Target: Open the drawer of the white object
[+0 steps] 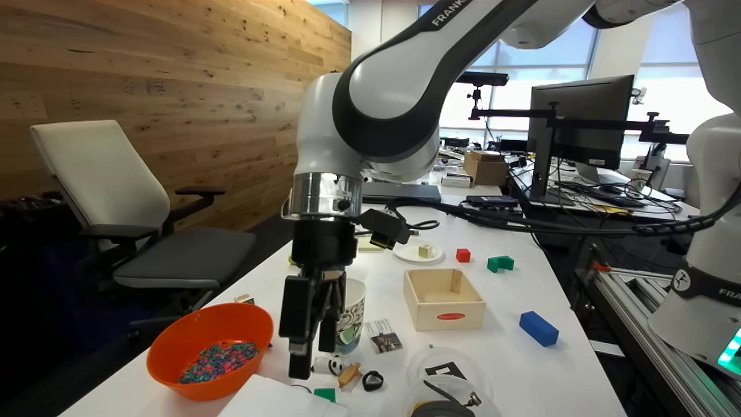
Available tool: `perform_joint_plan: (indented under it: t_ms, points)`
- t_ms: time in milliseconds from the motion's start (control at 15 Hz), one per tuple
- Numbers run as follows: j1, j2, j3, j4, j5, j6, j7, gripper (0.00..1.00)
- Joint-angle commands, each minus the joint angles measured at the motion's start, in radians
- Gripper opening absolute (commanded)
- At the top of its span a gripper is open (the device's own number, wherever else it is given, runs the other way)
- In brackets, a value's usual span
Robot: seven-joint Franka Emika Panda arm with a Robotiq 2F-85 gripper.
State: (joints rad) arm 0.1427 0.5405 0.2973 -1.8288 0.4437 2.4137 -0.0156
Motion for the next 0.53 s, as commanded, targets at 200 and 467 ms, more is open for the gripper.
perform_joint_plan:
  t_ms: [200,467]
  points:
    - [-0.017,0.016,0.029,0.003,0.055,0.009,-0.048,0.94]
    - [-0.017,0.018,0.031,0.0,0.059,0.011,-0.049,0.94]
